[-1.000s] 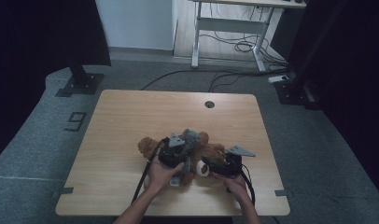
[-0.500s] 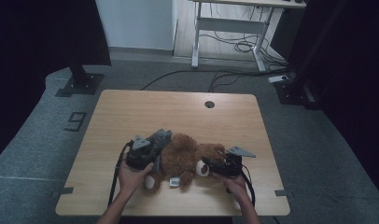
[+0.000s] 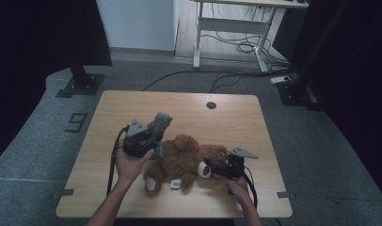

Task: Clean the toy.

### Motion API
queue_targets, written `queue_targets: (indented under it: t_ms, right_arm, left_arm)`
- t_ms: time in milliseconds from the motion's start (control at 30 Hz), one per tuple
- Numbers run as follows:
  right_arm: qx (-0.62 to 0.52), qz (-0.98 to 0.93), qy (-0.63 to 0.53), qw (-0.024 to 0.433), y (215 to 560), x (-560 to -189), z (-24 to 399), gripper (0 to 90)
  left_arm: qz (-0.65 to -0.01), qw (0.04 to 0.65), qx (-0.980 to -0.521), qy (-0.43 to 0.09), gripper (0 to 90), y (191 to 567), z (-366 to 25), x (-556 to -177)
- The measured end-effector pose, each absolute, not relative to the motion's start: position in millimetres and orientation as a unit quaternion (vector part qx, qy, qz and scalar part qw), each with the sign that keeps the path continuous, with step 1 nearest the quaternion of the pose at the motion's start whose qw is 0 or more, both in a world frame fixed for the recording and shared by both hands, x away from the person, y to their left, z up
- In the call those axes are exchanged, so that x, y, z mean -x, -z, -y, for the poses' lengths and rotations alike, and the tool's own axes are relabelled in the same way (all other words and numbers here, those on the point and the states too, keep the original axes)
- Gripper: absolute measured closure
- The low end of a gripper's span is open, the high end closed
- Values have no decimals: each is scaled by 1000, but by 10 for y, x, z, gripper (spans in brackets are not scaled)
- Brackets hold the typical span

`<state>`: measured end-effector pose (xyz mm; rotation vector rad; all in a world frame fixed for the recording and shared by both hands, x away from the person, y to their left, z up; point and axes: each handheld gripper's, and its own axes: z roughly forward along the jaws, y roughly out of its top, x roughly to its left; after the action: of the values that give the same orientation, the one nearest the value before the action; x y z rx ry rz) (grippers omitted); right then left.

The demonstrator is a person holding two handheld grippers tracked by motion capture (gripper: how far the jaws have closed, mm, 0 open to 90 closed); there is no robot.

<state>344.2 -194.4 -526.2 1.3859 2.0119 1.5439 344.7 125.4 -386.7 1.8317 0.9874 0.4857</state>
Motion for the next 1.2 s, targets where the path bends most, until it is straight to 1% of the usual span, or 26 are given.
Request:
queue_targets:
  t_ms: [100, 233, 367, 500, 567, 633, 667, 733, 767, 867, 1033, 1200]
  right_arm:
    - [-475, -691, -531, 126, 5266, -3444, 1948, 195]
    - [-474, -690, -532, 126, 5271, -3445, 1951, 195]
    - [-474, -690, -532, 126, 5273, -3444, 1955, 194]
    - [-474, -690, -533, 125, 5274, -3442, 1954, 195]
    - [-476, -689, -533, 125, 5272, -3437, 1949, 195]
    - [-475, -692, -530, 126, 5278, -3440, 1952, 195]
    - [-474, -691, -531, 126, 5281, -3442, 1950, 195]
    - [-475, -690, -531, 127, 5280, -3446, 1948, 195]
    - [-476, -689, -532, 127, 5280, -3447, 1950, 195]
    - [-475, -689, -532, 128, 5274, -3442, 1943, 195]
    - [-477, -689, -531, 128, 5270, -3445, 1942, 195]
    - [-477, -688, -532, 127, 5271, -3448, 1945, 195]
  left_arm:
    - [-379, 482, -765, -194, 772, 3746, -927, -3521]
    - [-351, 471, -790, -175, 772, 3751, -428, -3612]
    - [-331, 447, -817, -150, 771, 3953, 26, -3628]
    - [-319, 382, -856, -139, 769, 4314, 306, -3677]
    - [-326, 375, -857, -135, 769, 4478, 304, -3694]
    - [-346, 399, -842, -113, 770, 4538, 207, -3716]
    - [-355, 401, -837, -109, 771, 4543, 155, -3728]
    - [-366, 385, -838, -126, 772, 4557, 43, -3747]
    - [-373, 383, -836, -124, 772, 4577, -28, -3765]
    - [-390, 407, -821, -94, 776, 4607, -241, -3792]
    - [-387, 415, -816, -110, 776, 4536, -390, -3724]
    - [-403, 427, -801, -117, 775, 4466, -632, -3726]
